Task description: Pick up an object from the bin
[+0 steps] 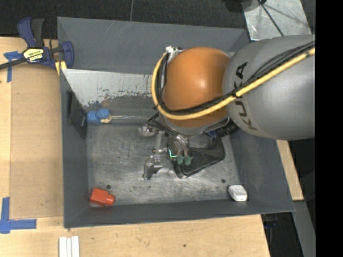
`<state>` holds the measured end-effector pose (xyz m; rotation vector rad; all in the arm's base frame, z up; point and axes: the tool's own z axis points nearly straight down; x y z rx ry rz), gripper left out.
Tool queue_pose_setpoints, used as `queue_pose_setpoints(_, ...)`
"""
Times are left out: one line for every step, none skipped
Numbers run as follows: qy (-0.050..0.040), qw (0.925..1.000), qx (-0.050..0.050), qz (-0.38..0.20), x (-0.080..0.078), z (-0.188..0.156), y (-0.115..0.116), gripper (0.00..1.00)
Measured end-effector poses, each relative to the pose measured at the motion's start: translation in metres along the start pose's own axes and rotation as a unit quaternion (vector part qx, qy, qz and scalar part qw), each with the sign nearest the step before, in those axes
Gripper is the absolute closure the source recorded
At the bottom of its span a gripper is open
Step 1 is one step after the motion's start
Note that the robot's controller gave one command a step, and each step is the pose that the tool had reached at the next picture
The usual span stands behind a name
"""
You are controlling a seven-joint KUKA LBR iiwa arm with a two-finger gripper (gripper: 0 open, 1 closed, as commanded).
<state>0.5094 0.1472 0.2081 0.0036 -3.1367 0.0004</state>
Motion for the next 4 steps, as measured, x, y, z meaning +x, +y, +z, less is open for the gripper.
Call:
queue_pose_setpoints(-0.0021, 1.0000, 0.002, 0.009, -0.001, 0.025, -0.101, 0.00)
queue_pose_setpoints(-0.0043, 0.9980, 0.000, 0.063, -0.011, 0.116, -0.179, 0.00)
queue_pose_setpoints(-0.0067, 0.9982, -0.001, 0.060, -0.013, 0.112, -0.176, 1.00)
queue_pose_setpoints(-0.0035, 0.9948, 0.001, -0.101, 0.005, -0.076, -0.215, 1.00)
